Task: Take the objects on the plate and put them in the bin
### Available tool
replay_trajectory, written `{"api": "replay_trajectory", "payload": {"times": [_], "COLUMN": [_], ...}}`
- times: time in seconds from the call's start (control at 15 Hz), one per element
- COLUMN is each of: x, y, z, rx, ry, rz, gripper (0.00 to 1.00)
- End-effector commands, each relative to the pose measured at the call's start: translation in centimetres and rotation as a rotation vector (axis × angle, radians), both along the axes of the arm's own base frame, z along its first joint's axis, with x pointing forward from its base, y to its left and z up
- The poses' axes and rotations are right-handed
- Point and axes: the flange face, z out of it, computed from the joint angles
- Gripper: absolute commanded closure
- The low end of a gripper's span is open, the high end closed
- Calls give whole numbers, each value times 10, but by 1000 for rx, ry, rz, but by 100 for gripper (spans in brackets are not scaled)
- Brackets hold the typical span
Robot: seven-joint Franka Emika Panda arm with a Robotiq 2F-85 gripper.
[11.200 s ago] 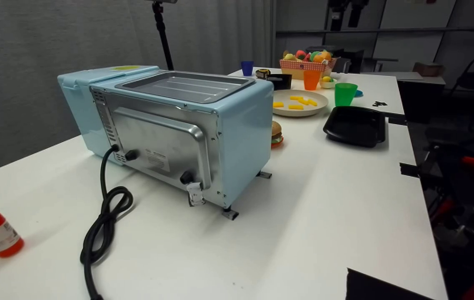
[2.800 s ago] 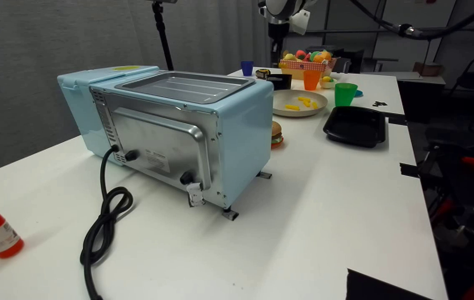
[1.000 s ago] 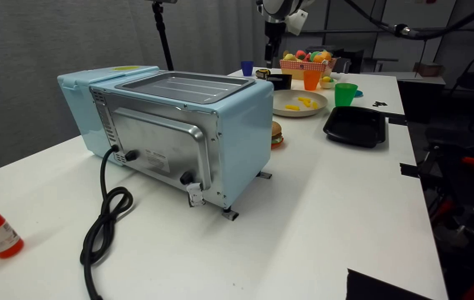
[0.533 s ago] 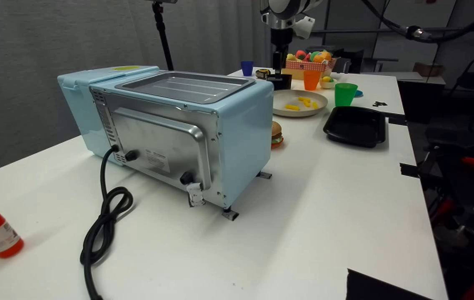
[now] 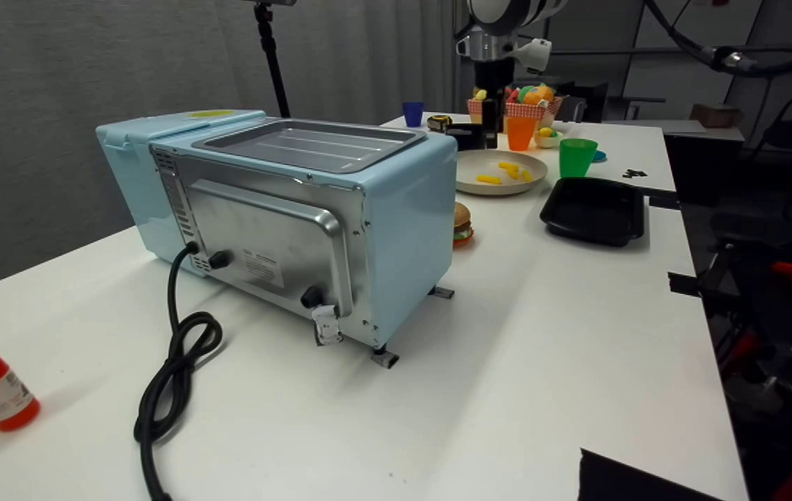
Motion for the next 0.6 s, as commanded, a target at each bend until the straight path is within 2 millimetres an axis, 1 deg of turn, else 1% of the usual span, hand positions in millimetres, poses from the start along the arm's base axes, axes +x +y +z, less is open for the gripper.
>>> {"api": "replay_trajectory", "payload": {"times": [0.0, 0.2, 0.53], "x": [-19, -17, -4], "y": [5, 9, 17], "z": [-13, -30, -48], "rx": [35, 46, 53], "ry": [19, 37, 42], "rz": [17, 49, 64], "gripper": [0, 0, 0]}}
